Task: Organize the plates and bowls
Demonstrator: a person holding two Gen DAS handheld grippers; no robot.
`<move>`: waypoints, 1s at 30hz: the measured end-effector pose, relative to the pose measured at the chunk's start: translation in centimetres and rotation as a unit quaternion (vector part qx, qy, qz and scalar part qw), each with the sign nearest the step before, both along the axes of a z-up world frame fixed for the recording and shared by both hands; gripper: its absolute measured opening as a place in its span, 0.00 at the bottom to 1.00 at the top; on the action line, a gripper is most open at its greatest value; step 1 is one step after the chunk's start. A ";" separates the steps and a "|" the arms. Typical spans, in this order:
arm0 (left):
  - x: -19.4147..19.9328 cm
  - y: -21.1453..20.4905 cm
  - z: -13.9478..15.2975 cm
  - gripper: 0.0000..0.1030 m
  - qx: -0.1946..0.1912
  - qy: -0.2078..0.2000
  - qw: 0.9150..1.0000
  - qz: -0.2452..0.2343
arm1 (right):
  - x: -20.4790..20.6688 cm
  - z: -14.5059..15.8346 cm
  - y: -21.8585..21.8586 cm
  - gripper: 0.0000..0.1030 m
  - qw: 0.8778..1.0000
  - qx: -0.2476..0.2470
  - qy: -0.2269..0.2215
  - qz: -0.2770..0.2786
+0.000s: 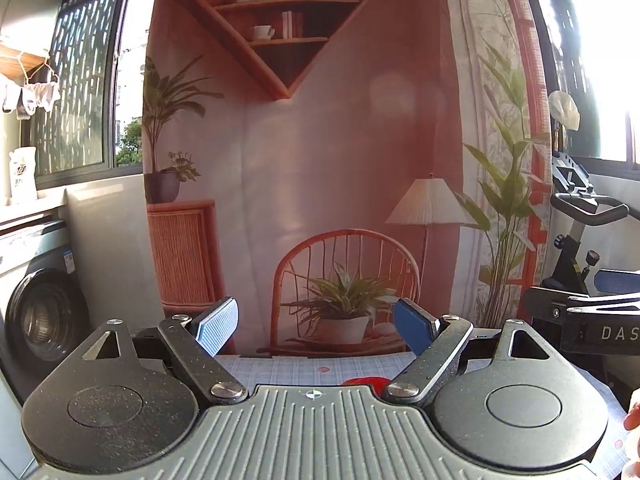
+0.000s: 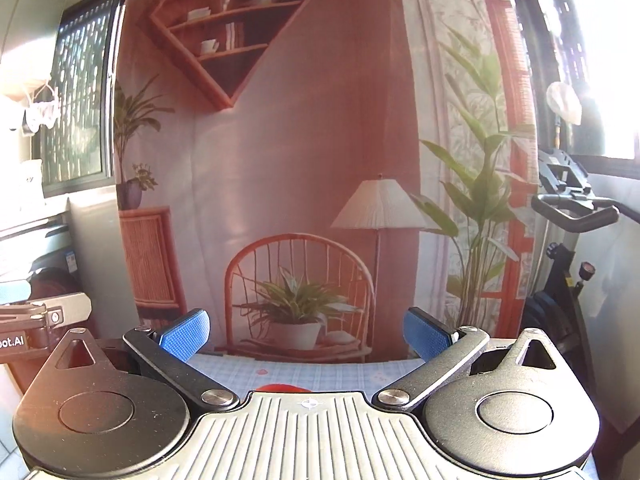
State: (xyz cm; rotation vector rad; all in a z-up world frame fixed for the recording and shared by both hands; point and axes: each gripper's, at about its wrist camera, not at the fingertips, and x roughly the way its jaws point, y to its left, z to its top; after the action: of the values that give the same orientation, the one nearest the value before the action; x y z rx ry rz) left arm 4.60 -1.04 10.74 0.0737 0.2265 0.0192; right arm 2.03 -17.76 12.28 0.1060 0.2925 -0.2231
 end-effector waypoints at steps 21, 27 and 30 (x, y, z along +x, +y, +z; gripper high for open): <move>-1.3 1.1 -0.9 0.85 -0.017 0.016 1.000 0.000 | -0.7 -1.0 0.0 1.00 1.000 -0.002 0.023 -0.005; -1.4 1.1 -0.9 0.85 -0.015 0.015 1.000 -0.001 | -0.8 -1.2 -0.2 1.00 1.000 0.002 0.026 -0.005; -1.3 1.2 -1.0 0.85 -0.015 0.016 1.000 -0.004 | -0.8 -1.3 -0.4 1.00 1.000 0.003 0.028 -0.006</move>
State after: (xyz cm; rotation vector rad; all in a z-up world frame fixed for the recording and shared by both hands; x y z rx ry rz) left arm 3.25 0.14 9.77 0.0445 0.2578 0.0064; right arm 1.24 -18.12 10.99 0.1078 0.3477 -0.2378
